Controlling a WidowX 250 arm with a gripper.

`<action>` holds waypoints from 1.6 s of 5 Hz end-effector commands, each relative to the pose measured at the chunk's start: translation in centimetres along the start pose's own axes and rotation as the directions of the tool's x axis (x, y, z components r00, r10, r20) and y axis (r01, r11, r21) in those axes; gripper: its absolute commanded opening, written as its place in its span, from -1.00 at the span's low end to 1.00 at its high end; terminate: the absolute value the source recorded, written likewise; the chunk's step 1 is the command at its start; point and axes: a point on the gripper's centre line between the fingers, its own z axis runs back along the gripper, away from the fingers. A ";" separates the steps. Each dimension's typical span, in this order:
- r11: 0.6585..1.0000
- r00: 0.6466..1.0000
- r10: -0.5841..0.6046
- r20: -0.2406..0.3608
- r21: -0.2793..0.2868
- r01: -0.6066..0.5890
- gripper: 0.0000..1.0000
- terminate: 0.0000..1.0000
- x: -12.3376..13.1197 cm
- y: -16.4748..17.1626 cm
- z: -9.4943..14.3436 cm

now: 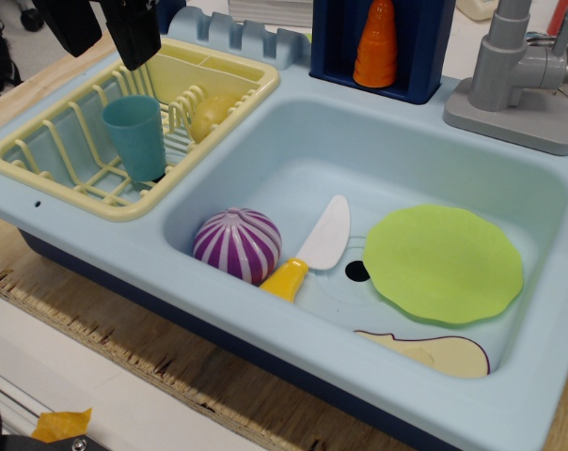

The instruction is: Put cup from counter or drying rack into sink

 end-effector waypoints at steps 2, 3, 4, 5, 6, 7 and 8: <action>0.999 0.999 0.041 -0.018 -0.020 -0.042 1.00 -1.00 0.1 0.9 -2.0; 0.998 0.998 0.062 -0.025 -0.025 -0.063 1.00 -1.00 0.1 1.1 -3.4; 0.996 0.996 0.080 -0.050 -0.032 -0.081 1.00 -1.00 0.1 1.5 -4.6; 0.993 0.993 0.099 -0.069 -0.057 -0.103 1.00 -1.00 -0.6 1.9 -5.6; 0.992 0.992 0.093 -0.088 -0.078 -0.100 -1.00 -1.00 -0.7 2.0 -6.8; 0.992 0.992 0.090 -0.090 -0.075 -0.097 -1.00 -1.00 -0.8 1.9 -6.3; 0.995 0.995 0.066 -0.071 -0.076 -0.072 -1.00 -1.00 -0.3 1.3 -4.5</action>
